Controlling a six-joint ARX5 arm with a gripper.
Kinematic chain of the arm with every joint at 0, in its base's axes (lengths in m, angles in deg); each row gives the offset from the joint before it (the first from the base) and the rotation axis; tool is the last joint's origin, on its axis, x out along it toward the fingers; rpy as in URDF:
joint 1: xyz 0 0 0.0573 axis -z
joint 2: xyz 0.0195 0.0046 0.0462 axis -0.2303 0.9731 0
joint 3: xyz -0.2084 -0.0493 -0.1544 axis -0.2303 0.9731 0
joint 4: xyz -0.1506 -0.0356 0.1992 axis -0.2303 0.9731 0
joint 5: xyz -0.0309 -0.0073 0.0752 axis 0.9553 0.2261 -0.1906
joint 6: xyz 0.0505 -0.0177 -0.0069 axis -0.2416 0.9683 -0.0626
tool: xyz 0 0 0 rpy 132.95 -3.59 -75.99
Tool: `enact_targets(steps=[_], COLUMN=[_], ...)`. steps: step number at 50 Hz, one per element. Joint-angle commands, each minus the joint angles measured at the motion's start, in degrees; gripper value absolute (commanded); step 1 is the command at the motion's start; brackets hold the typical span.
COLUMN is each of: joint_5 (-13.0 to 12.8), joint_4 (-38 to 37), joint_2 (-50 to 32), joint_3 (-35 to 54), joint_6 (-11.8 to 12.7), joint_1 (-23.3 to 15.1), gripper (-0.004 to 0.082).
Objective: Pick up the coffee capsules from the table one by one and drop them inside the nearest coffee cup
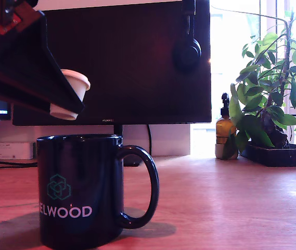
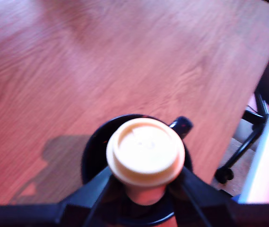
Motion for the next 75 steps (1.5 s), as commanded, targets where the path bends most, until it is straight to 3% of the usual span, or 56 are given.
enact_targets(steps=[1,2,7,27,56,59,66,75], joint_5=[-0.3,-0.3,-0.3,-1.2,-1.4,-1.4,-2.1,-2.1], joint_4=[-0.1,-0.1,-0.5,-3.1,-2.6,-2.7,-3.1,-3.1], joint_2=[-0.4,-0.3,0.7,5.6,5.7,5.7,5.6,5.6], joint_3=[0.8,0.8,0.8,0.8,0.8,0.8,0.8,0.8], joint_6=[0.1,-1.6,-1.8,-1.8,-1.4,-1.4,-1.2,-0.7], joint_1=[0.1,0.2,0.2,1.4,2.4,2.4,2.4,2.4], gripper=[0.0208,0.0208,0.0209,0.0209,0.0212,0.0287,0.0610,0.0624])
